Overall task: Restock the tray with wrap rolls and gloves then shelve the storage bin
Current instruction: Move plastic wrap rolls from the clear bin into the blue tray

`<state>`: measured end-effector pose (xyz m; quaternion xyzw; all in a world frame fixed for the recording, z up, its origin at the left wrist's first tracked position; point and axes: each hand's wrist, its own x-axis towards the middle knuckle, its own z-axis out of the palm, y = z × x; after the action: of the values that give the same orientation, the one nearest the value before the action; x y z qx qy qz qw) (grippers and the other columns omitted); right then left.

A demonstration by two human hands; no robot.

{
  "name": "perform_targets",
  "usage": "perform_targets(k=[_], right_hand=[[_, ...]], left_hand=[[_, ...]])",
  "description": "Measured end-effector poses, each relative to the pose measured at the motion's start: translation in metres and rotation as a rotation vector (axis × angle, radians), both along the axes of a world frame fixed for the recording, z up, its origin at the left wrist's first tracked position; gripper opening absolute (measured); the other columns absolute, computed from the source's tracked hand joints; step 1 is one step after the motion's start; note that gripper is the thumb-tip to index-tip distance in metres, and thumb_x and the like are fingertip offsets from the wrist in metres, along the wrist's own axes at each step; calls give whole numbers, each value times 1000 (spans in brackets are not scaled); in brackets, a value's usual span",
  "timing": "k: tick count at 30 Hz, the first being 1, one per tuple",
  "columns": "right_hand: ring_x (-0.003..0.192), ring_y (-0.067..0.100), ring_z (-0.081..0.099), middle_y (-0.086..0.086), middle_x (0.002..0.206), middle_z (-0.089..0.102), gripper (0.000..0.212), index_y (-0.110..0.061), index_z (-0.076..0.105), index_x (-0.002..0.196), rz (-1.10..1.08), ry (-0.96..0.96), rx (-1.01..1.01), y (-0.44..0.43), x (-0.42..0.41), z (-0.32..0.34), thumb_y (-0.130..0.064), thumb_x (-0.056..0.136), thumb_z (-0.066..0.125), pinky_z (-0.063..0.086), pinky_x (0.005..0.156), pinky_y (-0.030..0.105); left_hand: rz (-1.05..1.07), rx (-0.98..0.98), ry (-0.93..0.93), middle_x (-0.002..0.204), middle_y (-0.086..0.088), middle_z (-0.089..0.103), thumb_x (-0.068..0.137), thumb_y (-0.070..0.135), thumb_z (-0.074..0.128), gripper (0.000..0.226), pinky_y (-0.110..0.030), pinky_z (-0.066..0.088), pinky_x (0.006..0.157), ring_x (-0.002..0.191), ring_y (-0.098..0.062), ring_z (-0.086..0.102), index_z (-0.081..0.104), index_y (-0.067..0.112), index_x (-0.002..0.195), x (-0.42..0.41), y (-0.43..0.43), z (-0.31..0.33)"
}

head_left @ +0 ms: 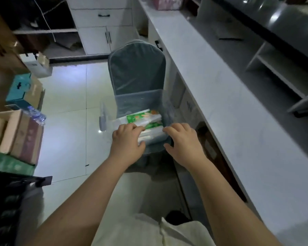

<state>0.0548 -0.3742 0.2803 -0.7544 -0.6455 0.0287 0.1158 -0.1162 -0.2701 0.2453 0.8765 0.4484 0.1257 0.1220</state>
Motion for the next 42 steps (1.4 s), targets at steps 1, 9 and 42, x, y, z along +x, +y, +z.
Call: perform_targets(k=[1, 9, 42], right_hand=[[119, 23, 42, -2, 129, 52, 46, -25, 51, 128, 19, 9, -21, 18, 4, -5, -29, 85, 64, 37, 100, 40], [121, 25, 41, -1, 132, 52, 46, -23, 52, 129, 99, 102, -139, 171, 70, -68, -27, 85, 66, 37, 98, 41], [98, 35, 53, 10, 105, 61, 36, -16, 65, 109, 214, 282, -657, 350, 153, -416, -15, 74, 67, 45, 79, 40]], left_hand=[[22, -24, 5, 122, -2, 57, 81, 35, 62, 43, -41, 41, 90, 111, -27, 47, 58, 28, 123, -1, 14, -5], [193, -138, 60, 123, -3, 56, 83, 33, 61, 44, -40, 36, 92, 115, -27, 43, 56, 27, 126, 36, 134, -59], [64, -542, 358, 127, -11, 51, 86, 36, 60, 47, -44, 35, 91, 117, -32, 43, 49, 17, 128, 201, 344, -404]])
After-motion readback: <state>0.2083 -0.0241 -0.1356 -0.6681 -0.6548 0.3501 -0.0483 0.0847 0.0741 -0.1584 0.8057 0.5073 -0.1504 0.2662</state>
